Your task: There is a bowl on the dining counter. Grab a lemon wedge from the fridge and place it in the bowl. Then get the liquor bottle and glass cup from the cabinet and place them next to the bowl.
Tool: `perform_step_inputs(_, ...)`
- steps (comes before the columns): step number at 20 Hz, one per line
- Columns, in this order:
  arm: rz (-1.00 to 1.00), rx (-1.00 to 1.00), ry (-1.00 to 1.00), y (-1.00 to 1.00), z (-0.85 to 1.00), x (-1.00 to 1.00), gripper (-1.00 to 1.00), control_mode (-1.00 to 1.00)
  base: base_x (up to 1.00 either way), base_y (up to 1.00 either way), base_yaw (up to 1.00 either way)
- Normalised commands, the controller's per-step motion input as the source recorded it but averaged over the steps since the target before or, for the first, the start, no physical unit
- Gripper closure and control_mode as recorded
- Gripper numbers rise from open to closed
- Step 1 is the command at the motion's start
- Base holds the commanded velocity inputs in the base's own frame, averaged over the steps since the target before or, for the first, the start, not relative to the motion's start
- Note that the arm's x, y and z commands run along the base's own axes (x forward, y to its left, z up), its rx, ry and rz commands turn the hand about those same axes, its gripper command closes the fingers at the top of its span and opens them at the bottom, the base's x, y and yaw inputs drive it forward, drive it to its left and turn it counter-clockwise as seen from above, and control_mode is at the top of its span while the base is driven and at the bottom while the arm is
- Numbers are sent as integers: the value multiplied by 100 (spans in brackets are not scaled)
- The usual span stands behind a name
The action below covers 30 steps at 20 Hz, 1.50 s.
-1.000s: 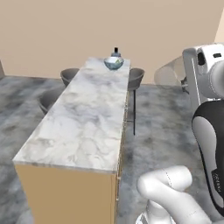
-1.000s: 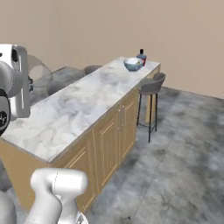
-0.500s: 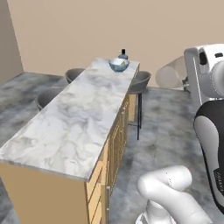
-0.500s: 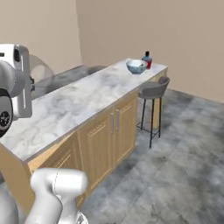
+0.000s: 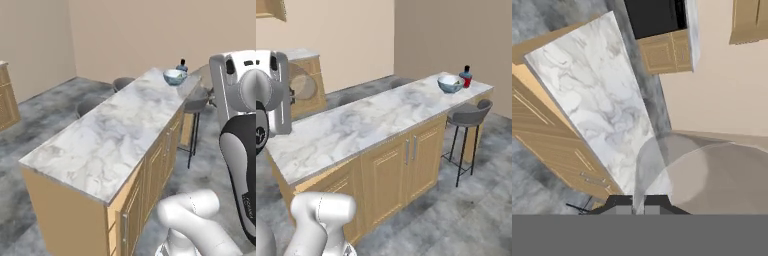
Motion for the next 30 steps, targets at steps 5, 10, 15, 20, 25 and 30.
perform_step_inputs(5,0,0,0,0,0,0,100,100,91,-76,33)
perform_step_inputs(10,0,0,0,0,0,0,100,100,84,-89,25)
perform_step_inputs(15,0,0,0,0,0,0,100,100,83,-78,10)
perform_step_inputs(20,0,0,0,0,0,0,100,100,71,-80,7)
perform_step_inputs(25,0,0,0,0,0,0,100,100,56,-86,22)
perform_step_inputs(30,0,0,0,0,0,0,100,100,56,-60,45)
